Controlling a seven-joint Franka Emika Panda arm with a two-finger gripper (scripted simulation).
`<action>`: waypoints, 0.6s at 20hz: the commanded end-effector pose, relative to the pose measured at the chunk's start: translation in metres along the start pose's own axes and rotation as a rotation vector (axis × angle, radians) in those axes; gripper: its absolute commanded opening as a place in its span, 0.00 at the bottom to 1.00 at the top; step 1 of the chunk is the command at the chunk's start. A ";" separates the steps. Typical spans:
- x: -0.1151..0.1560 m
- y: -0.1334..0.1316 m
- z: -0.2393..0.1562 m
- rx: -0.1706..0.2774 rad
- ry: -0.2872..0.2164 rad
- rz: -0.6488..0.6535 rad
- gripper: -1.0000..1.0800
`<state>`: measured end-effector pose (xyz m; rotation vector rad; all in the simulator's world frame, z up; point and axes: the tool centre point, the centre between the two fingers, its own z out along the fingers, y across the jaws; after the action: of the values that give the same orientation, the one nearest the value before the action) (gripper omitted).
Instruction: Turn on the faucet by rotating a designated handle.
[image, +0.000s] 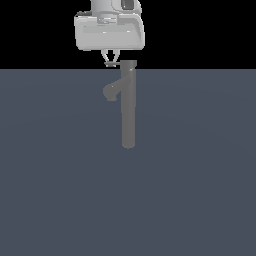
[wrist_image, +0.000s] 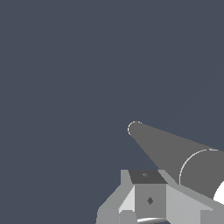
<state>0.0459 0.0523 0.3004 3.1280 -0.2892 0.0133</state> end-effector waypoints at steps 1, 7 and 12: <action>-0.010 -0.005 0.000 -0.001 -0.008 -0.007 0.00; -0.016 0.005 0.000 0.000 -0.002 -0.001 0.00; -0.031 0.010 0.000 0.000 -0.004 -0.003 0.00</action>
<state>0.0254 0.0480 0.3005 3.1303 -0.2868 0.0305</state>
